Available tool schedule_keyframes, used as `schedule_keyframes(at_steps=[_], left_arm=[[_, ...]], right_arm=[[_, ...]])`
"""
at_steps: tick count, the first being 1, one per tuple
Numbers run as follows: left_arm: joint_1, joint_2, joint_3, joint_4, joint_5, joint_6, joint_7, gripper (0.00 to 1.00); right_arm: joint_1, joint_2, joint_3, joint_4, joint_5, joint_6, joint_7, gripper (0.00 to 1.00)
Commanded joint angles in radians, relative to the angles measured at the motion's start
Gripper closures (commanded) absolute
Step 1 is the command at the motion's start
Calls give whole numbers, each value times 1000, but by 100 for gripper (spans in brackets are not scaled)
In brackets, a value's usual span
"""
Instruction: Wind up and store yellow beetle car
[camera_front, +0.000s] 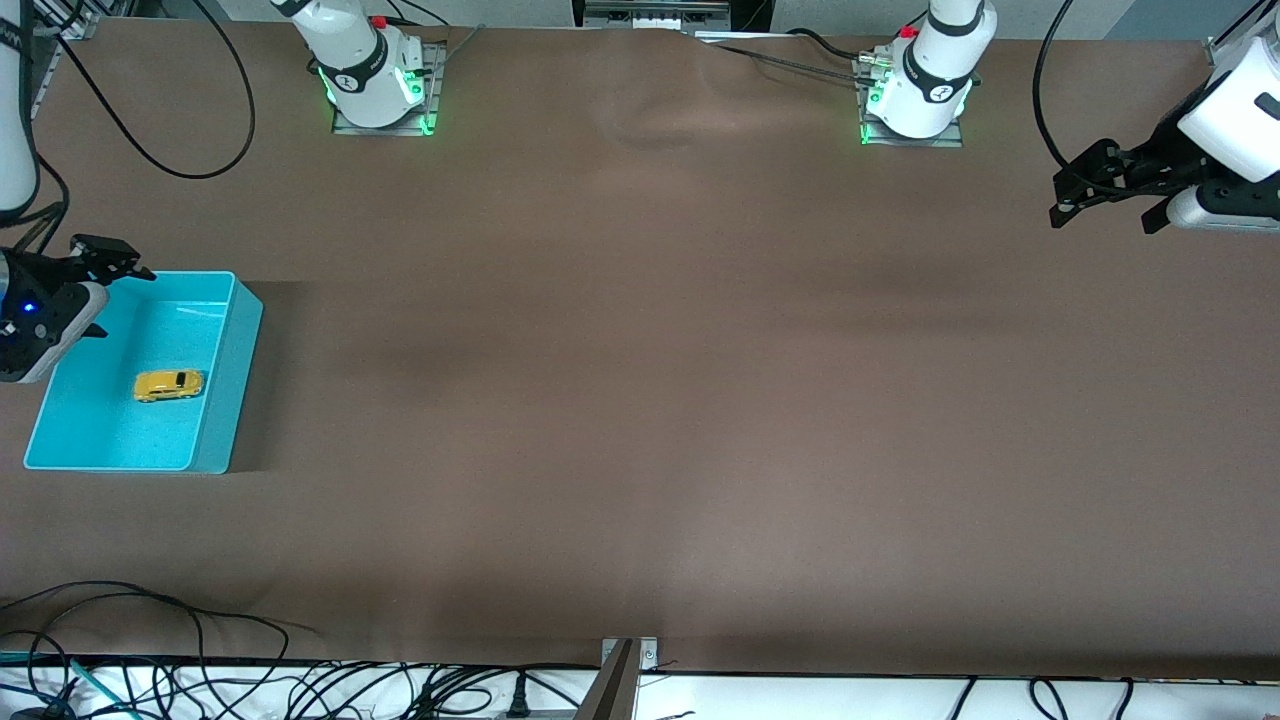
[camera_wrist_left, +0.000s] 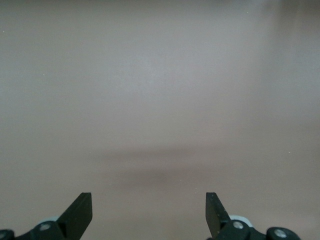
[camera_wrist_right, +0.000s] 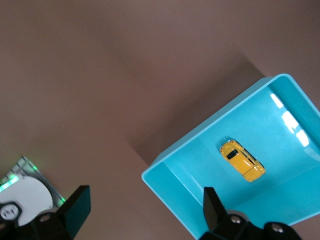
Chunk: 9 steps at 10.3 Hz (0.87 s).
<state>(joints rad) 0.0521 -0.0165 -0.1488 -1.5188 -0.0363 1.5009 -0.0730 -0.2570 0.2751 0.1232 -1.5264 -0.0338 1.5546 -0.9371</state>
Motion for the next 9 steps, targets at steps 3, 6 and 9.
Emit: schedule_keyframes(at_steps=[3,6,9], left_arm=[[8,1,-3,20,-21,-21,-1,0],[8,1,-2,20,-19,-21,-1,0],[8,0,0,20,-19,-21,-1,0]], right_arm=[[-8,-88,79,-4,34,-37,344,0],[-2,-154,118,-8,35,-53,614,0],[16,-230,115,-70,41,-30,832,0]])
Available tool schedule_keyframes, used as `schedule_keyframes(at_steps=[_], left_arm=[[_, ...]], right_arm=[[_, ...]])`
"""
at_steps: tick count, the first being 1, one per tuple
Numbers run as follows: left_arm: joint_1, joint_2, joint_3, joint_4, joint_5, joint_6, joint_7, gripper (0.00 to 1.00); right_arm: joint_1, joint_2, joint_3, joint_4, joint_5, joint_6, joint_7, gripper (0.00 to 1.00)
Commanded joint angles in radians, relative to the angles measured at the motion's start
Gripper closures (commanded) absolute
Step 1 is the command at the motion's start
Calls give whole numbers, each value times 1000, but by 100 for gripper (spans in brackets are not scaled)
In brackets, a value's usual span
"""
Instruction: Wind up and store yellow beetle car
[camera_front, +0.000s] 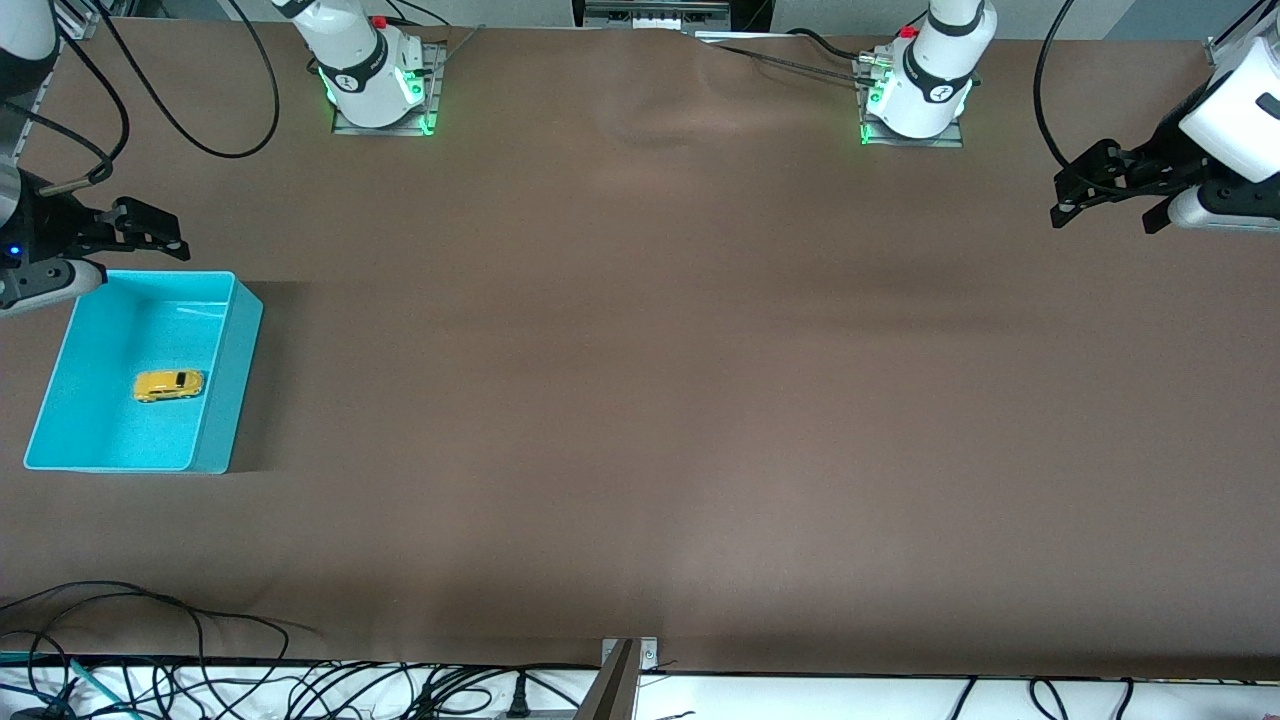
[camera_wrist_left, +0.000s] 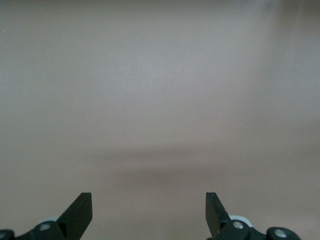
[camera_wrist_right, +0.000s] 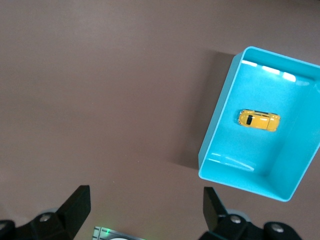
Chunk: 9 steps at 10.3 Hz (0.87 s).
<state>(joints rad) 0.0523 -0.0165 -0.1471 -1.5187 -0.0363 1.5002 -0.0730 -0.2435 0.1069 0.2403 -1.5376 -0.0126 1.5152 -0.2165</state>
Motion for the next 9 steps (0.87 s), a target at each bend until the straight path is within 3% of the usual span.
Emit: schedule_keyframes(at_steps=[1,3,9], left_arm=[[7,1,-3,20,-20,-20,-1,0],[7,1,-3,20,-20,-20,-1,0],[7,1,-2,20,-20,-20,-1,0]], right_arm=[[28,-87,-3,-71,19,11,234,0],[62,-113,-3,-94,19,28,354,0],[82,-141,-7,-111,14,48,359,0]])
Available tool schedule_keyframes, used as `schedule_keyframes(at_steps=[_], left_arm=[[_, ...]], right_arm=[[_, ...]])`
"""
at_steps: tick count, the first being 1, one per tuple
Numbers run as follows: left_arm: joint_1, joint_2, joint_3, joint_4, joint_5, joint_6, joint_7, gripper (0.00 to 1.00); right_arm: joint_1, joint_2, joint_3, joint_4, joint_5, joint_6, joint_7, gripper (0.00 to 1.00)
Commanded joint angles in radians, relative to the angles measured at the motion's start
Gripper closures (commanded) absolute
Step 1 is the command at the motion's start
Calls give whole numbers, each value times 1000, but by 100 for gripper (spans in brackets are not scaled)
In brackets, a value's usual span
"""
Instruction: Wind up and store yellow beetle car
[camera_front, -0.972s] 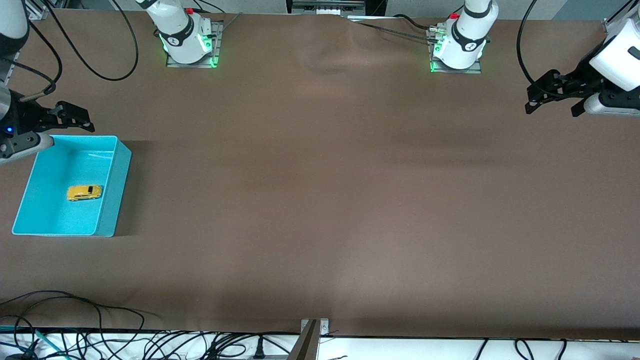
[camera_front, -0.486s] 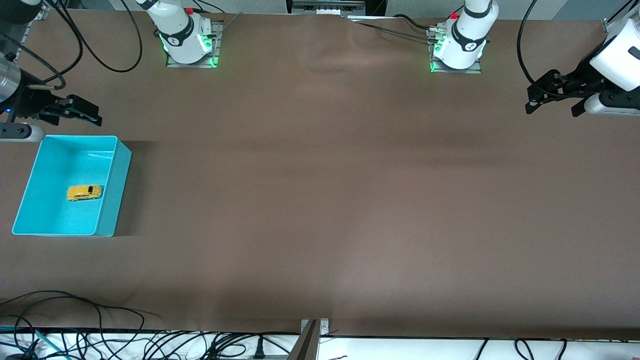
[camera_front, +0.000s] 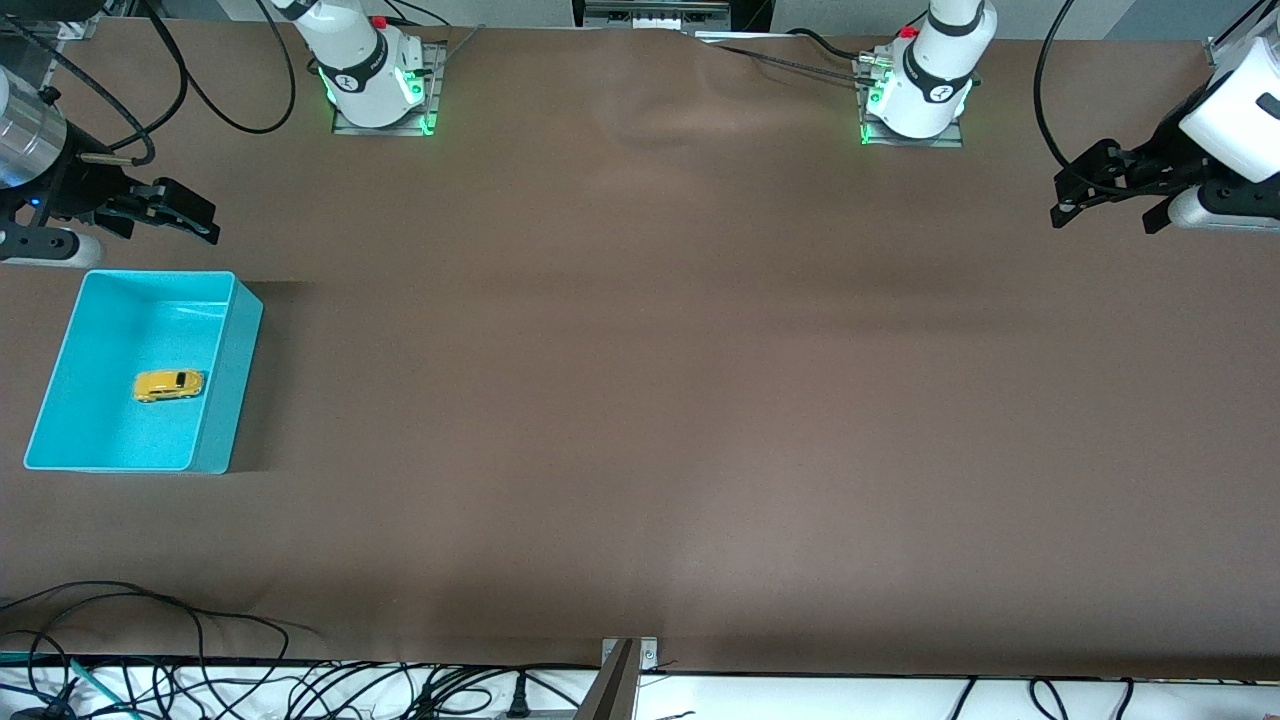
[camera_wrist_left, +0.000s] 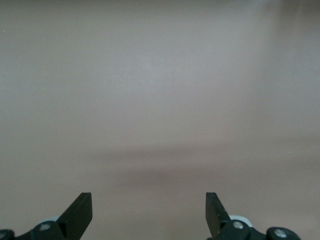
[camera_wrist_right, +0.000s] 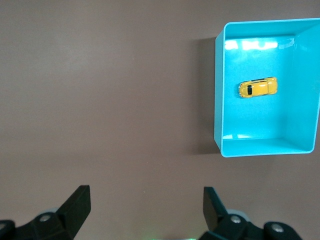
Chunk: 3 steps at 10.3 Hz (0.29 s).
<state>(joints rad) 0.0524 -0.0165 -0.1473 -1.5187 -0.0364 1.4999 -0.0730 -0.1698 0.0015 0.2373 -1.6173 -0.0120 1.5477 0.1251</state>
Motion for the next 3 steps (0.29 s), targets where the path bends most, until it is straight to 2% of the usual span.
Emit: schedule_keyframes(at_steps=[1,3], left_arm=[[7,1,-1,20,-20,-20,-1,0],[7,1,-1,20,-20,-20,-1,0]], right_arm=[[10,-35,-4,-32,10,17,19,0],[12,-35,-4,-33,10,17,18,0]])
